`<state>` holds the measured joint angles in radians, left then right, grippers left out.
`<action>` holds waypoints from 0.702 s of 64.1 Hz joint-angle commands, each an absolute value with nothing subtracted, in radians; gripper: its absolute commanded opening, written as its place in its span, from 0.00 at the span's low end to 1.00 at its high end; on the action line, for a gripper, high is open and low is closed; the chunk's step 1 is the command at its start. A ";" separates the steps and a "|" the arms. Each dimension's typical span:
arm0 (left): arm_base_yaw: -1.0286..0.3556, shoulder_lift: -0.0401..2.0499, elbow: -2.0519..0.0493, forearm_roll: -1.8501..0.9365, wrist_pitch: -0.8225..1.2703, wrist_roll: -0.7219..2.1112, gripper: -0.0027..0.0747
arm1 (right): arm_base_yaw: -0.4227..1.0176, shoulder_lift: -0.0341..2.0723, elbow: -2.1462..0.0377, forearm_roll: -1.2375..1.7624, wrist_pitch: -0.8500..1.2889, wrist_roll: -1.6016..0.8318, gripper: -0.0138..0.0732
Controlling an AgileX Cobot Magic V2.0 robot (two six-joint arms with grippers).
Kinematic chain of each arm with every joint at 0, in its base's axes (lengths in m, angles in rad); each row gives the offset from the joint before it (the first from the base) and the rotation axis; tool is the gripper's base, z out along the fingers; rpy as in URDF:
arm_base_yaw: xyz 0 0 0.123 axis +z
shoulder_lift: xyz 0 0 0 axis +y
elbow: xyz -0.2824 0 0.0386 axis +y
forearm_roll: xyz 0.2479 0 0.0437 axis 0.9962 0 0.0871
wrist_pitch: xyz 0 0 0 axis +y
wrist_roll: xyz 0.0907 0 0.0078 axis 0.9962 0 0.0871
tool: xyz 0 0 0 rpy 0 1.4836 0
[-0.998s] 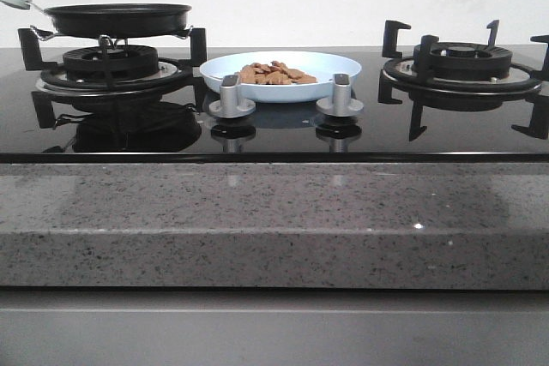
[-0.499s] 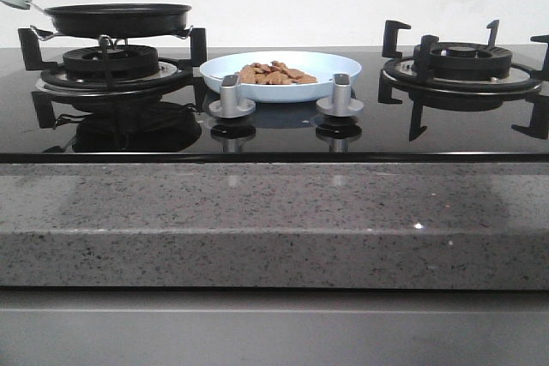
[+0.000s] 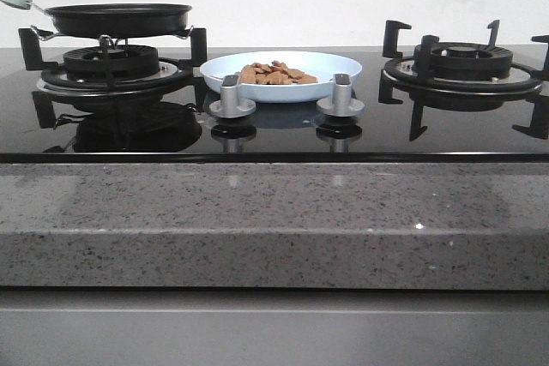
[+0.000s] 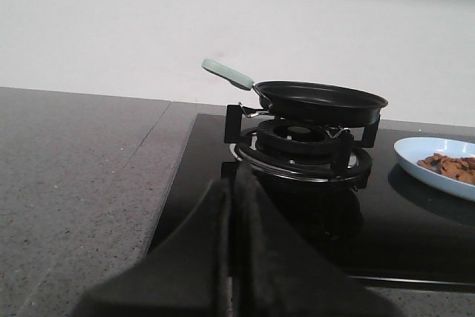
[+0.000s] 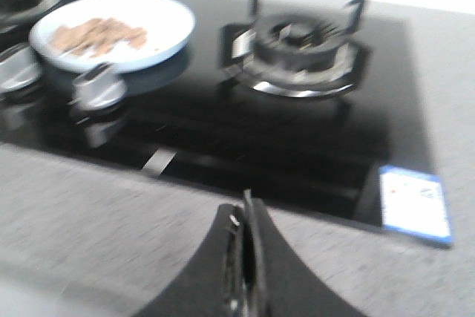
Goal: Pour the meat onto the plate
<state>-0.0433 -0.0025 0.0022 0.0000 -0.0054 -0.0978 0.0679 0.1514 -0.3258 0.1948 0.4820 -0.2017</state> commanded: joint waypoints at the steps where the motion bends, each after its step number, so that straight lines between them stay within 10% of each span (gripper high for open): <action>1: -0.047 -0.021 0.008 -0.011 -0.093 -0.108 0.01 | 0.036 0.107 -0.256 0.187 0.253 -0.209 0.02; 45: -0.047 -0.021 0.008 -0.011 -0.093 -0.108 0.01 | 0.013 -0.027 0.021 0.217 0.049 -0.209 0.02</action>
